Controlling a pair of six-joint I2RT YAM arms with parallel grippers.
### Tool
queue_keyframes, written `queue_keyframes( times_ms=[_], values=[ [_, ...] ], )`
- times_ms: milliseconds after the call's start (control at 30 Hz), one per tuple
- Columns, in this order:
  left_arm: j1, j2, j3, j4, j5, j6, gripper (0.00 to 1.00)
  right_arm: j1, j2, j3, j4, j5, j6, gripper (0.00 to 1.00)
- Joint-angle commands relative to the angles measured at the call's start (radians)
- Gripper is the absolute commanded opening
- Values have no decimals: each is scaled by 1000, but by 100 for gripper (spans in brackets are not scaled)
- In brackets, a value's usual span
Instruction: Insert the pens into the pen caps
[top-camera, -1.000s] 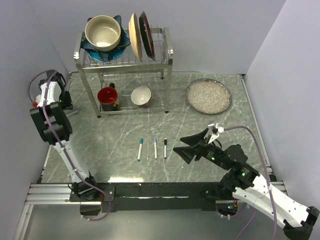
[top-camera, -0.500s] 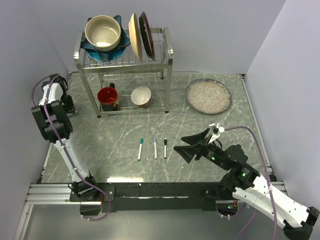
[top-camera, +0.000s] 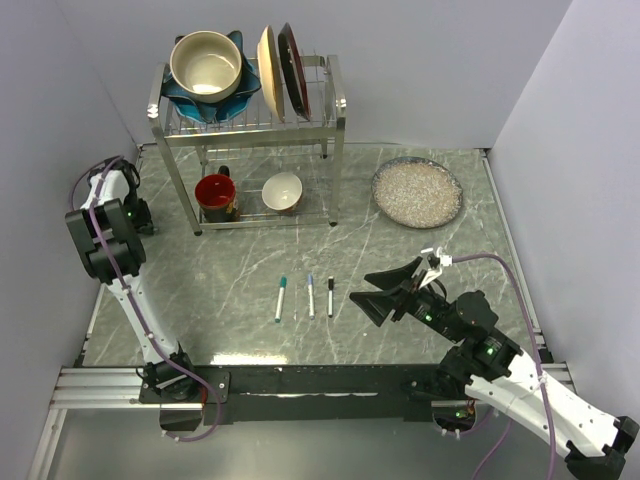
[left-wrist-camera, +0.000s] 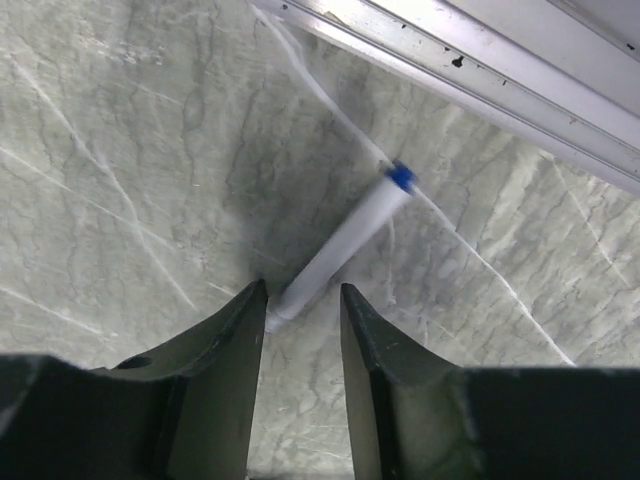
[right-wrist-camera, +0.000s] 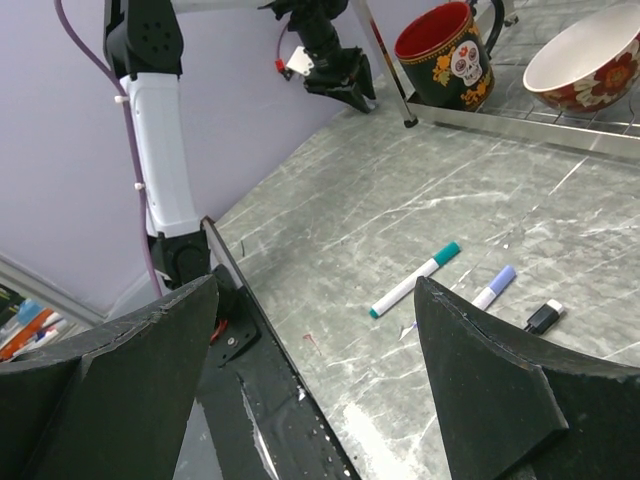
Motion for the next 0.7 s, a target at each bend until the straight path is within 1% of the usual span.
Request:
queue_keyframes(
  times_ms=[0, 33, 100, 133, 267, 300, 367, 400, 567, 667],
  values=[
    [5, 14, -17, -22, -6, -24, 38, 6, -23, 18, 14, 20, -16, 87],
    [8, 6, -39, -8, 2, -24, 34, 4, -25, 18, 14, 21, -16, 87],
    [13, -17, -69, 11, 31, -31, 30, 4, -26, 20, 14, 21, -15, 87],
    [11, -28, -106, 35, 38, -33, 26, 4, -25, 20, 12, 21, -15, 87],
    [11, -91, -207, 110, 46, -33, 18, 6, -33, 27, 6, 8, -2, 87],
    [13, -109, -244, 123, 46, -31, 14, 4, -43, 26, 4, 8, -2, 87],
    [14, -118, -263, 129, 46, -27, 8, 3, -56, 26, -6, 14, 4, 87],
    [14, -124, -274, 123, 49, -22, 1, 4, -68, 27, -11, 17, 5, 87],
    [15, -184, -344, 106, 71, -11, 1, 4, -83, 40, -28, 21, 10, 87],
    [1, -281, -424, 110, 52, 5, 1, 4, -79, 50, -26, 16, 16, 87]
  ],
)
